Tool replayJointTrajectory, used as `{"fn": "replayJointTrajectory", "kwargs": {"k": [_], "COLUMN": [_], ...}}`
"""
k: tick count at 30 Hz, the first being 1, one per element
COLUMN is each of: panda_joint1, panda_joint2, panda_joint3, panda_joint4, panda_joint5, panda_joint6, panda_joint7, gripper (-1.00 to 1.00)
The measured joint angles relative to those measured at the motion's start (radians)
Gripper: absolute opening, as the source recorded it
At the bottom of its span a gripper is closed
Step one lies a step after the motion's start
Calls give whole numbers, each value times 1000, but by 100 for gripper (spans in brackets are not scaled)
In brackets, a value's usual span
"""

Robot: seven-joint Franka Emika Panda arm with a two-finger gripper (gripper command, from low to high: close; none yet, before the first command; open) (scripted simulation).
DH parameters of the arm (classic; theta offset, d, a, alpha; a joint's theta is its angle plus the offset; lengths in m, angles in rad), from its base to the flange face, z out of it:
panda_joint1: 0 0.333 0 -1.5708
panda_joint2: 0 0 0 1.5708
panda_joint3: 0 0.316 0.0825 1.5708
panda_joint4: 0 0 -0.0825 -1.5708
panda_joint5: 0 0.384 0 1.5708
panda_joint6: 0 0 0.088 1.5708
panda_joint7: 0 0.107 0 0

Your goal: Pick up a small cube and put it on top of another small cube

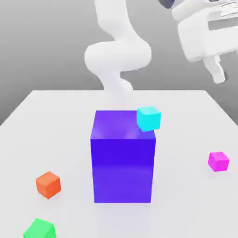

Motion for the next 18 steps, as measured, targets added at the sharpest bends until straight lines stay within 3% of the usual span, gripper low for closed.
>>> {"fn": "replayJointTrajectory", "kwargs": {"k": [10, 18], "panda_joint1": [158, 280], "panda_joint2": [209, 364], "panda_joint3": [97, 168], "panda_joint4": [-89, -166], "panda_joint5": [30, -91], "panda_joint6": [115, 223], "panda_joint7": [-181, -222], "gripper": [0, 0]}}
